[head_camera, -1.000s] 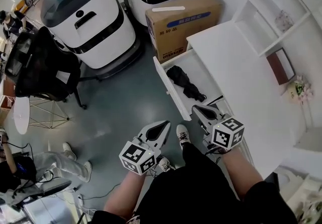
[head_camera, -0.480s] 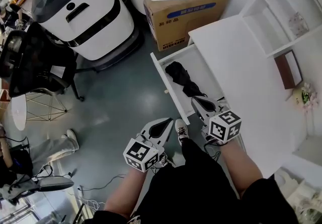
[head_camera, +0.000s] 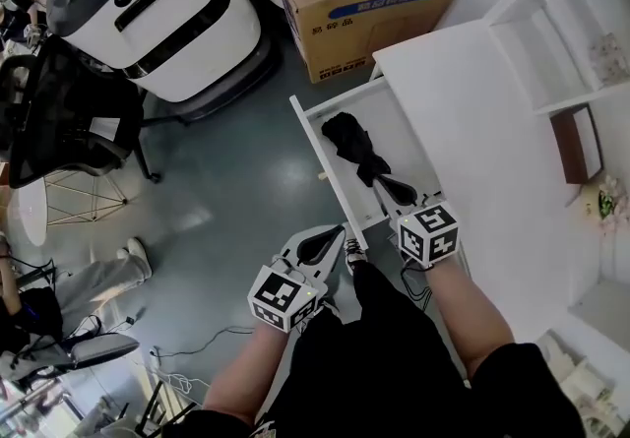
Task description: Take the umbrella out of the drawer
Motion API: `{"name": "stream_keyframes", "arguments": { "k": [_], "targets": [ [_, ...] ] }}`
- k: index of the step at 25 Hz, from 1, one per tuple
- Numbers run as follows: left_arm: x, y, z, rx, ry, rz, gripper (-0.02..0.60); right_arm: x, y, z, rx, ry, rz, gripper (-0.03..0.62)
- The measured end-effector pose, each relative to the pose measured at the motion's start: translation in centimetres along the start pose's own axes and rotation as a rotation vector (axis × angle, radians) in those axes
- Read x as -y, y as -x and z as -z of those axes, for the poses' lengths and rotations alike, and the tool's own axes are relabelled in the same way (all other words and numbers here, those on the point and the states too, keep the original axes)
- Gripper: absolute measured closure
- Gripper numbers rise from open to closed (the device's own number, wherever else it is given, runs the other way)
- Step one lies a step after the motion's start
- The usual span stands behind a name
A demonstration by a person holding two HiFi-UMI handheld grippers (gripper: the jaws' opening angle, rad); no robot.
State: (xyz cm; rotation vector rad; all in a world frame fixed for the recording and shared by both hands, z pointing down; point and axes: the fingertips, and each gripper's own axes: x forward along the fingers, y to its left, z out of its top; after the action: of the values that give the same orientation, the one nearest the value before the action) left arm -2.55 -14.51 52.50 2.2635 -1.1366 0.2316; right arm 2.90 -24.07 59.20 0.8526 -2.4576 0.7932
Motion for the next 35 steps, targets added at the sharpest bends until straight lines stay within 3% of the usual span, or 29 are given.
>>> {"name": "stream_keyframes", "arguments": {
  "k": [5,7,13,20,35],
  "targets": [
    [-0.5,-1.0,0.4,-0.007,0.015,-0.01,0.577,2.1,-2.6,2.1,-0.06,-0.02,0.012,0.581],
    [-0.8,-1.3,0.7,-0.015,0.021,-0.015,0.577,2.8,-3.7,3.1,-0.097,-0.025,0.012,0.492],
    [-1.7,-1.5,1.2,-0.024,0.051,-0.04,0.577,4.7,-6.4,6.2,-0.194,-0.025,0.028,0.453],
    [-2.3,-1.3,1.4,-0.034,0.067,-0.062,0.577,7.8,-9.5,9.3,-0.313,0.09,0.106,0.419],
    [-3.4,-0.4,2.7,-0.053,0.132,-0.131,0.577,10.7,-14.3,12.5,-0.465,0.177,0.077,0.376]
  ]
}}
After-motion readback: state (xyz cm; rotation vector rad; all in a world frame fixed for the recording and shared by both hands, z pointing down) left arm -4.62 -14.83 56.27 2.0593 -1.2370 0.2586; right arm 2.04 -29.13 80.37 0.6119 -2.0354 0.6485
